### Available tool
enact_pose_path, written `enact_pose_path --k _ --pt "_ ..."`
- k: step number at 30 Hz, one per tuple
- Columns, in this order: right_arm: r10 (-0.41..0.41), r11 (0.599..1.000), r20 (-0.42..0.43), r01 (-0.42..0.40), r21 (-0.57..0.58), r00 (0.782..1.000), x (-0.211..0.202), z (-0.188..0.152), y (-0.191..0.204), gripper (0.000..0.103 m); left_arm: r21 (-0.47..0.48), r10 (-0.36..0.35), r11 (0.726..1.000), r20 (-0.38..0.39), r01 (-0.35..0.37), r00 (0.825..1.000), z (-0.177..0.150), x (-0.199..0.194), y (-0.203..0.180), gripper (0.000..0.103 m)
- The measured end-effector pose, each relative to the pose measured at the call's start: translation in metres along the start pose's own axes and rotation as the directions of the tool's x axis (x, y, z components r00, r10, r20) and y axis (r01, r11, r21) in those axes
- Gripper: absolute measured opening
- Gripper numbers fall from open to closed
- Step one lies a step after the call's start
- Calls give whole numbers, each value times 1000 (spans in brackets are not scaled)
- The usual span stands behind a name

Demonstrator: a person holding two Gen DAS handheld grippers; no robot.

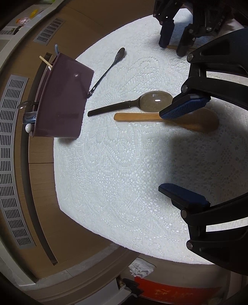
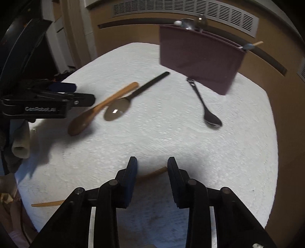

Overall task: Organize utensils
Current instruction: 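Grasp the wooden spoon with the left gripper while the right grasps the black smiley-face spoon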

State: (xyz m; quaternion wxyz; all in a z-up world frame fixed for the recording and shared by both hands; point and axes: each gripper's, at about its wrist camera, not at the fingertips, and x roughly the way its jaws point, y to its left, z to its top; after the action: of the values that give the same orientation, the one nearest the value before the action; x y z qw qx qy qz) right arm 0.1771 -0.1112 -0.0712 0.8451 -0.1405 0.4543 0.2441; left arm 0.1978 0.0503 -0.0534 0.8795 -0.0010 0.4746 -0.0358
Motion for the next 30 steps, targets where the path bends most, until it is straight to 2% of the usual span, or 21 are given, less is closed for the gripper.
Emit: enact_pose_path --k 1,3,4,5,8,9,11,16,19,25,27,30 --pt "12 1000 2 -12 5 1000 -4 1 0 32 -1 -24 1000 7 24 1000 0 -2 1 70" --pt "-9 1000 13 9 3 1000 -14 -1 -3 34 4 -122 993 22 122 992 0 -5 2 67" --pt "-26 1000 19 26 5 999 -19 -2 -7 38 24 -147 989 13 147 989 2 -4 -1 60" --pt "-45 999 23 45 10 999 -23 -4 -11 40 49 -160 986 0 160 987 3 -1 -6 51" --pt "-107 994 24 106 33 994 -28 -11 -29 41 109 -191 975 -51 195 980 17 12 -20 44" --pt "-123 992 24 122 44 992 -29 -13 -33 41 117 -186 974 -68 193 980 25 17 -24 42" --pt "-135 989 27 133 68 990 -31 -15 -42 41 135 -156 977 -95 168 983 40 29 -31 30" --pt "-121 989 42 117 91 992 -38 -17 -43 41 157 -116 977 -176 144 978 62 55 -43 26" --pt "-133 986 69 125 108 989 -39 -7 -49 41 208 -103 969 -158 135 982 58 53 -50 13" --pt "-104 990 78 96 108 991 1 56 -75 40 167 -94 980 -107 111 990 39 35 -24 13" --pt "-108 991 42 104 84 993 21 73 -80 39 137 -79 986 -93 91 993 35 30 -6 13" --pt "-114 990 -12 114 82 993 38 82 -87 38 101 -65 992 -71 72 995 30 23 13 13"
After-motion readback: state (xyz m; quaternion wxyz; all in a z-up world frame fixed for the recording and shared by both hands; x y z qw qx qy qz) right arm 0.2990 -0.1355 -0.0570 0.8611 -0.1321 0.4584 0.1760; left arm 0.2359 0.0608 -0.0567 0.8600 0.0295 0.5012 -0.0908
